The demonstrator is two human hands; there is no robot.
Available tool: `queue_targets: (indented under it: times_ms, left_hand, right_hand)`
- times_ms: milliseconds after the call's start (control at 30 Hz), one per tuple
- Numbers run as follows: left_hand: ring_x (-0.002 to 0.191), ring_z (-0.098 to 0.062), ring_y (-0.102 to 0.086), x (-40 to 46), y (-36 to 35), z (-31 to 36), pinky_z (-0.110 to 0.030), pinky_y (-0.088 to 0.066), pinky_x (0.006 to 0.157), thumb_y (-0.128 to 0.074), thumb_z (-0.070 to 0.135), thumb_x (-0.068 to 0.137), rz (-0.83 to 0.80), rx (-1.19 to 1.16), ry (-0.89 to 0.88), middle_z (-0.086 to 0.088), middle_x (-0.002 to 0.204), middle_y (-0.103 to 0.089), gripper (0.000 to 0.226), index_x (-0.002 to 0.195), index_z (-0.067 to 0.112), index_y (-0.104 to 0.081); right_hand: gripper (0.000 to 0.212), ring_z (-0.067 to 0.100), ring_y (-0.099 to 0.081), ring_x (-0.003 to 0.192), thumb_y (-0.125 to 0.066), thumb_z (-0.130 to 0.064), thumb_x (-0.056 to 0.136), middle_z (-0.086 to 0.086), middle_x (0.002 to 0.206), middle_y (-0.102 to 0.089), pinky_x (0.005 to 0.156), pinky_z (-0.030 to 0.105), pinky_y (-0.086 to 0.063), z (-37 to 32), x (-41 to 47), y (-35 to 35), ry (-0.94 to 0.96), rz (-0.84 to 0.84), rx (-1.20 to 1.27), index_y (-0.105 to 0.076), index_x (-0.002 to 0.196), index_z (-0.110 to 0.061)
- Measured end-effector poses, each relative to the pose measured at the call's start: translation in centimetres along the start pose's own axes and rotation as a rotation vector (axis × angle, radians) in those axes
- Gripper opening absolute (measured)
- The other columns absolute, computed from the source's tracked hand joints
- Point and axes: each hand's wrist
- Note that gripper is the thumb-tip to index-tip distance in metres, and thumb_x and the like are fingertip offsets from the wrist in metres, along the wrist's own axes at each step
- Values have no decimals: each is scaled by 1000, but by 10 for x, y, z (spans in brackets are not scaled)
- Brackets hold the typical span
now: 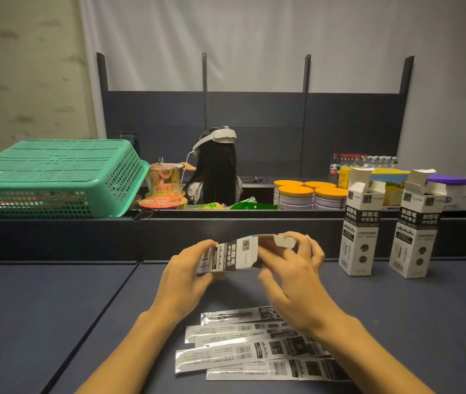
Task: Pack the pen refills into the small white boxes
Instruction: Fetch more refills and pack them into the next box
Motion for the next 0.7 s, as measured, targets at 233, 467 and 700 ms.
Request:
queue_targets:
  times_ms: [233, 467, 700]
  left_hand:
    - [96, -8, -63, 2, 3, -7, -32, -54, 82, -79, 19, 75, 59, -86, 111, 15, 109, -65, 51, 118, 32, -56]
    - [99, -6, -61, 1, 2, -9, -33, -54, 83, -79, 17, 75, 44, -88, 125, 16, 111, -65, 53, 118, 34, -54]
    - [103, -11, -61, 0, 5, -4, -23, -52, 84, -79, 20, 76, 29, -115, 121, 9, 115, -64, 51, 120, 30, -53]
  right_hand:
    - [26, 3, -45, 111, -50, -25, 85, -18, 112, -57, 93, 30, -28, 20, 6, 6, 36, 294, 147, -61, 107, -29]
    - [36, 16, -36, 127, -48, -49, 95, -9, 128, -50, 100, 36, -20, 42, -2, 9, -205, -534, -147, -56, 128, -37]
    - [30, 22, -40, 120, -56, -51, 92, -3, 124, -52, 94, 41, -26, 37, -4, 9, -218, -751, -153, -64, 117, -36]
Point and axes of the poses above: each hand's wrist, its own x-axis towards the middle knuckle, its own y-axis out of the back of the hand, z = x × y
